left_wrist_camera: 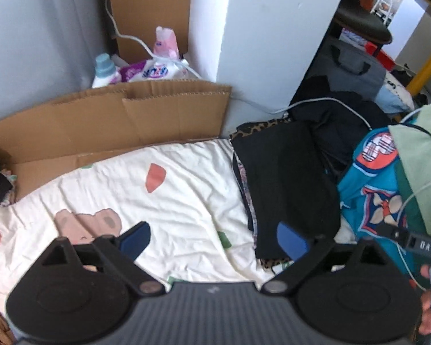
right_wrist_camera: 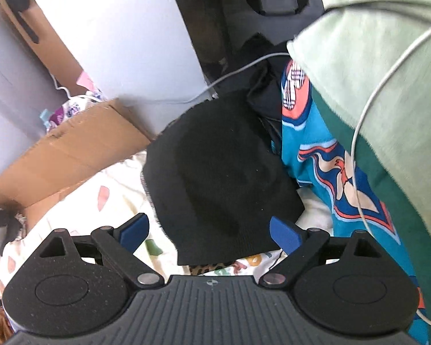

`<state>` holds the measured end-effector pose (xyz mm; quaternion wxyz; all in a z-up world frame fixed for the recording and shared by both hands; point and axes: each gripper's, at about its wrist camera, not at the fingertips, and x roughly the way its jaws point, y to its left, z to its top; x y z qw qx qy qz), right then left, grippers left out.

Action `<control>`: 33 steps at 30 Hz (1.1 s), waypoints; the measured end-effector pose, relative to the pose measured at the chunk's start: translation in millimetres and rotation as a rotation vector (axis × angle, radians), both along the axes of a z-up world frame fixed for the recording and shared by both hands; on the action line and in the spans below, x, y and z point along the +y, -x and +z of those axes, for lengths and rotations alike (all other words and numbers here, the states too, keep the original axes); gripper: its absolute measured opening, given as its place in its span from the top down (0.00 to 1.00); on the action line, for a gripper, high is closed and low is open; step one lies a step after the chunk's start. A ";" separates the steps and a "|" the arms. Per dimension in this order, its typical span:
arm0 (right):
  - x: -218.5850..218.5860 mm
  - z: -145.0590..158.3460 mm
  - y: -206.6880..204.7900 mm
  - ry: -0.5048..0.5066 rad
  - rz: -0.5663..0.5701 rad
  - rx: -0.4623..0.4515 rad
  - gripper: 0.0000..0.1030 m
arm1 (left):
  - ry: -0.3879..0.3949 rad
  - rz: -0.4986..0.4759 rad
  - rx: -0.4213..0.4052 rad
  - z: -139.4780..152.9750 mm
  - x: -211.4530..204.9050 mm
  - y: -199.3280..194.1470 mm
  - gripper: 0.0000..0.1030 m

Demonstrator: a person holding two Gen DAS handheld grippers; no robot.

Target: Fold clothes

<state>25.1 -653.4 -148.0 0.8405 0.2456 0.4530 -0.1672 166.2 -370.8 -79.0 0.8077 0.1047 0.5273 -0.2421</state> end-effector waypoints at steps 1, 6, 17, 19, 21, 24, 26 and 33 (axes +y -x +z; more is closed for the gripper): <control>1.0 6.3 1.6 -0.001 -0.001 -0.003 0.08 | -0.002 0.004 -0.008 7.8 5.5 3.4 0.06; 7.0 38.5 15.7 0.004 -0.011 -0.033 0.08 | -0.006 0.071 -0.032 41.1 35.1 12.2 0.04; 30.5 85.4 34.1 -0.026 0.001 -0.050 0.01 | -0.062 0.195 -0.039 94.2 108.2 33.8 0.02; 40.0 93.8 35.1 -0.023 0.027 -0.056 0.01 | -0.072 0.216 -0.058 100.4 123.1 44.4 0.01; 49.7 101.8 35.5 -0.017 0.052 -0.057 0.01 | -0.076 0.245 -0.071 103.9 139.5 53.4 0.01; 64.8 114.6 35.0 -0.015 0.093 -0.058 0.01 | -0.077 0.293 -0.090 107.5 164.5 66.7 0.01; 76.2 123.2 34.8 -0.008 0.124 -0.063 0.01 | -0.082 0.332 -0.108 109.4 181.1 74.7 0.01; 110.0 146.9 36.0 -0.015 0.210 -0.079 0.01 | -0.055 0.429 -0.117 115.6 228.2 113.3 0.01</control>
